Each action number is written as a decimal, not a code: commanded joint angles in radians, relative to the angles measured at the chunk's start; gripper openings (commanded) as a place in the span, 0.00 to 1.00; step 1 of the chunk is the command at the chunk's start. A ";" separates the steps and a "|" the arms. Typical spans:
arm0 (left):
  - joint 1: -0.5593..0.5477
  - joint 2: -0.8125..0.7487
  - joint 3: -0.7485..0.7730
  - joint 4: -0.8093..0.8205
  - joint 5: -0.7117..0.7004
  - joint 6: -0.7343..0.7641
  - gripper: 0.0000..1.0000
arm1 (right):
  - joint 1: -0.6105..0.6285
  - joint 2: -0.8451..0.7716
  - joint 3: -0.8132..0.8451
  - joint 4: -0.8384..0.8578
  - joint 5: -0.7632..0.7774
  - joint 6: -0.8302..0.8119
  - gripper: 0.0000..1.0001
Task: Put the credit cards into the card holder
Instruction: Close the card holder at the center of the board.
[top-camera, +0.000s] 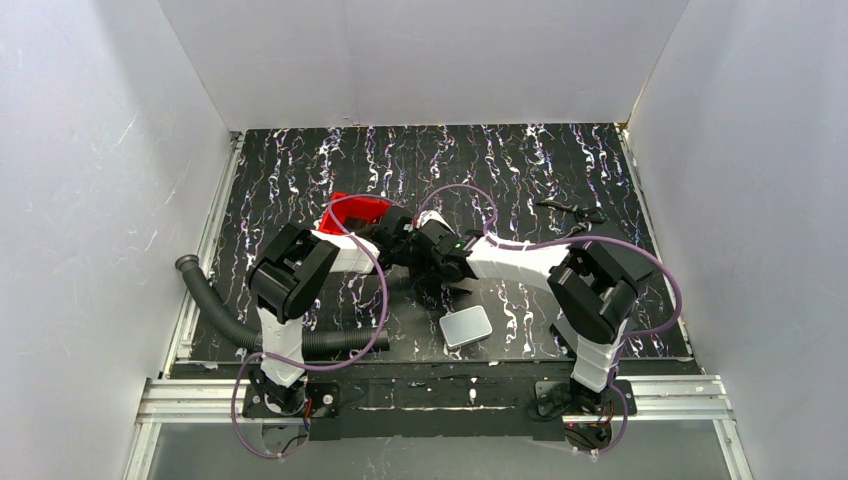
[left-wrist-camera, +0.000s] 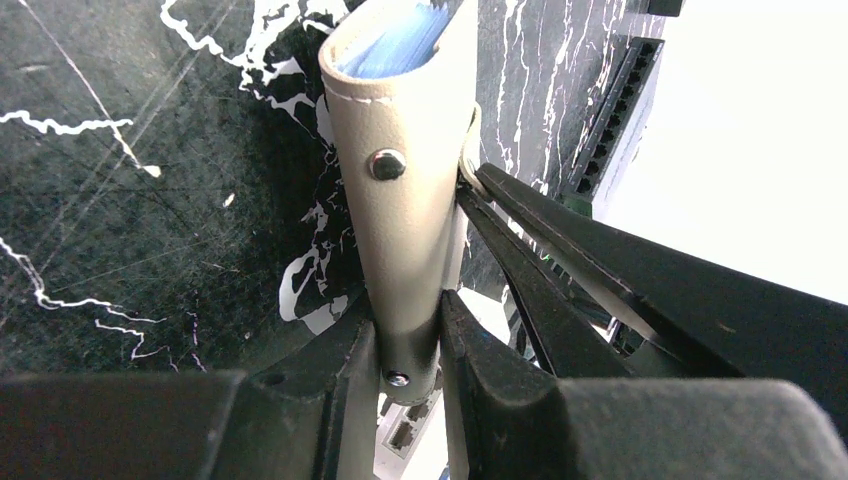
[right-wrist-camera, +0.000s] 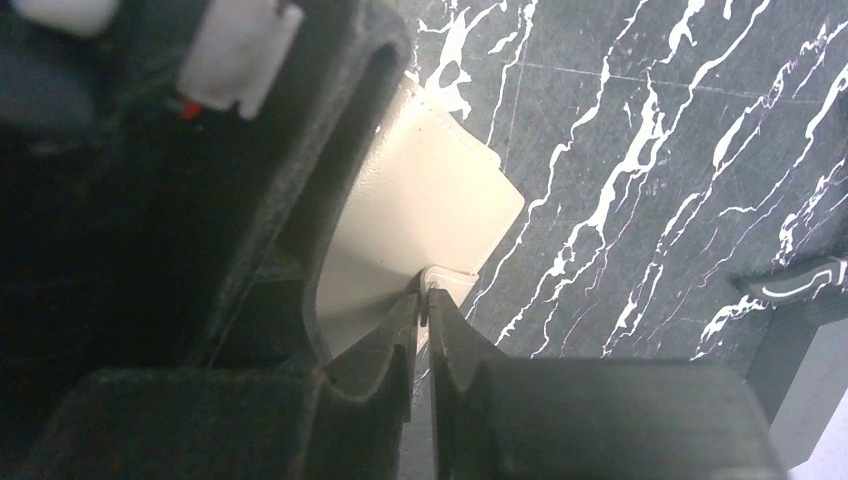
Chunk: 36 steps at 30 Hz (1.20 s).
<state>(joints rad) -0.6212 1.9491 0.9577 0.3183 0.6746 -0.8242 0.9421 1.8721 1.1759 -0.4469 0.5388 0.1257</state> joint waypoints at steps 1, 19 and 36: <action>-0.084 0.009 -0.021 -0.058 0.120 0.106 0.00 | 0.014 0.350 -0.159 0.403 -0.655 -0.046 0.18; -0.075 -0.003 -0.034 -0.058 0.055 0.055 0.00 | -0.080 0.042 -0.222 0.387 -0.767 -0.035 0.48; -0.073 -0.001 -0.016 -0.065 0.057 0.039 0.00 | -0.317 -0.344 -0.256 0.250 -1.090 0.028 0.71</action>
<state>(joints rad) -0.6617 1.9457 0.9405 0.2790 0.7517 -0.8104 0.6621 1.6024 0.9668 -0.2684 -0.1852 0.0319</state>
